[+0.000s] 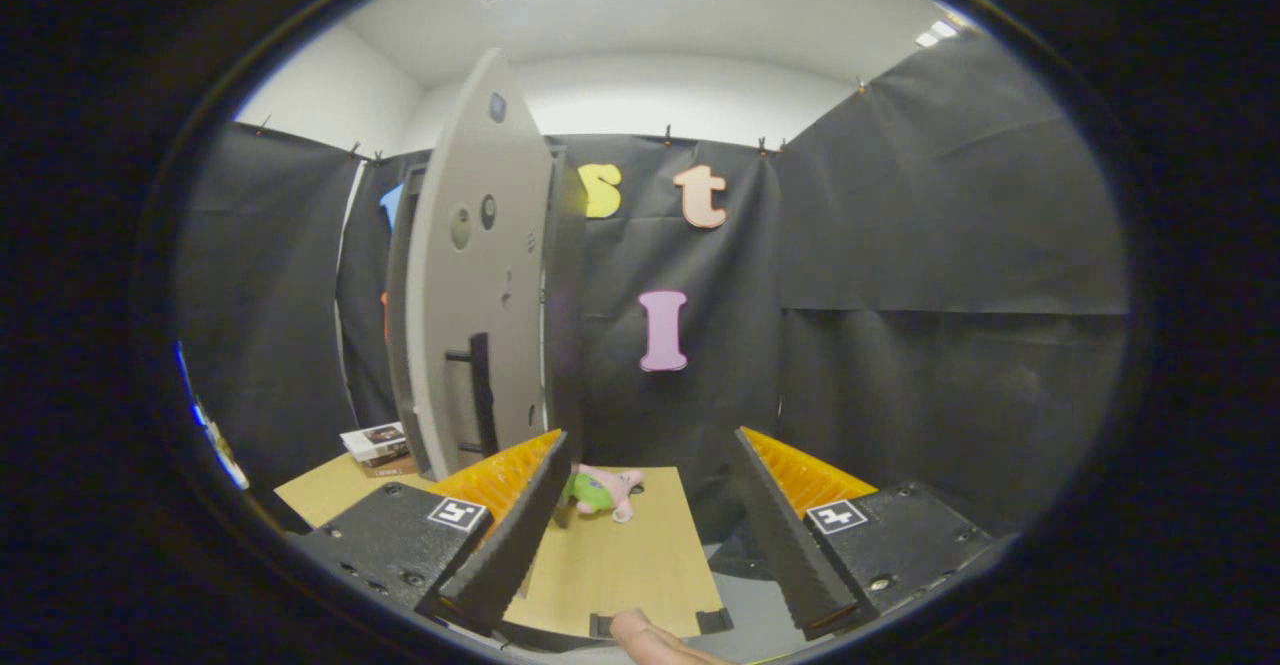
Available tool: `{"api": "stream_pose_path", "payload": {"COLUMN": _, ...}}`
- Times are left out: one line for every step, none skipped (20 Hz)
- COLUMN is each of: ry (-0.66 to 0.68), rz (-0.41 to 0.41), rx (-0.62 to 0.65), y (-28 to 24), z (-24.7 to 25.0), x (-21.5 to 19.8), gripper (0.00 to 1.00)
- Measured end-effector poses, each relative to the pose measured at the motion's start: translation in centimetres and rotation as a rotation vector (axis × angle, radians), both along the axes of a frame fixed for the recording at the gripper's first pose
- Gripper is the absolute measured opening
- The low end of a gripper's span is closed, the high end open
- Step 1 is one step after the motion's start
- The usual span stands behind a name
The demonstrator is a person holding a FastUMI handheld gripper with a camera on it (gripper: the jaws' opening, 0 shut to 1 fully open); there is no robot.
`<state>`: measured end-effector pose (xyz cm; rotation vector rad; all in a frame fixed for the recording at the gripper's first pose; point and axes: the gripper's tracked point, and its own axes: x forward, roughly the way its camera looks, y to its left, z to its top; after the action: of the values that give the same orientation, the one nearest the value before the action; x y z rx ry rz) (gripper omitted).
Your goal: Open the shoe cabinet door, grab the shoes and put them into the shoe cabinet, then close the shoe cabinet door.
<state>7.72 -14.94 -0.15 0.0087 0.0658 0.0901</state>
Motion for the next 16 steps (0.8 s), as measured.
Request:
{"api": "stream_pose_path", "payload": {"ry": 0.005, "rz": 0.009, "rx": 0.001, "y": -1.0, "z": -0.7, "x": 1.2, "gripper": 1.0}}
{"api": "stream_pose_path", "payload": {"ry": 0.014, "rz": 0.027, "rx": 0.011, "y": -1.7, "z": -1.3, "x": 2.5, "gripper": 1.0}}
{"api": "stream_pose_path", "payload": {"ry": 0.021, "rz": 0.043, "rx": 0.016, "y": -2.0, "z": -1.8, "x": 3.9, "gripper": 1.0}}
{"api": "stream_pose_path", "payload": {"ry": 0.025, "rz": 0.055, "rx": 0.006, "y": -2.3, "z": -2.3, "x": 5.2, "gripper": 1.0}}
{"api": "stream_pose_path", "payload": {"ry": 0.013, "rz": 0.078, "rx": -0.01, "y": -2.2, "z": -2.5, "x": 6.2, "gripper": 1.0}}
{"api": "stream_pose_path", "payload": {"ry": 0.003, "rz": 0.103, "rx": -0.027, "y": -1.5, "z": -2.4, "x": 6.9, "gripper": 1.0}}
{"api": "stream_pose_path", "payload": {"ry": -0.004, "rz": 0.132, "rx": -0.039, "y": -0.6, "z": -2.4, "x": 7.7, "gripper": 0.99}}
{"api": "stream_pose_path", "payload": {"ry": -0.009, "rz": 0.16, "rx": -0.047, "y": 0.6, "z": -2.3, "x": 9.0, "gripper": 0.99}}
{"api": "stream_pose_path", "payload": {"ry": -0.008, "rz": 0.181, "rx": -0.054, "y": 1.8, "z": -2.4, "x": 9.9, "gripper": 0.99}}
{"api": "stream_pose_path", "payload": {"ry": -0.008, "rz": 0.201, "rx": -0.058, "y": 2.9, "z": -2.5, "x": 10.6, "gripper": 0.99}}
{"api": "stream_pose_path", "payload": {"ry": -0.006, "rz": 0.216, "rx": -0.057, "y": 4.2, "z": -2.5, "x": 11.4, "gripper": 0.99}}
{"api": "stream_pose_path", "payload": {"ry": 0.003, "rz": 0.225, "rx": -0.055, "y": 5.3, "z": -2.8, "x": 12.0, "gripper": 0.99}}
{"api": "stream_pose_path", "payload": {"ry": 0.013, "rz": 0.232, "rx": -0.052, "y": 6.3, "z": -3.0, "x": 12.7, "gripper": 0.99}}
{"api": "stream_pose_path", "payload": {"ry": 0.025, "rz": 0.244, "rx": -0.053, "y": 7.5, "z": -3.5, "x": 13.3, "gripper": 0.99}}
{"api": "stream_pose_path", "payload": {"ry": 0.032, "rz": 0.258, "rx": -0.053, "y": 8.7, "z": -3.8, "x": 13.7, "gripper": 0.99}}
{"api": "stream_pose_path", "payload": {"ry": 0.04, "rz": 0.263, "rx": -0.056, "y": 9.7, "z": -4.1, "x": 14.1, "gripper": 0.99}}
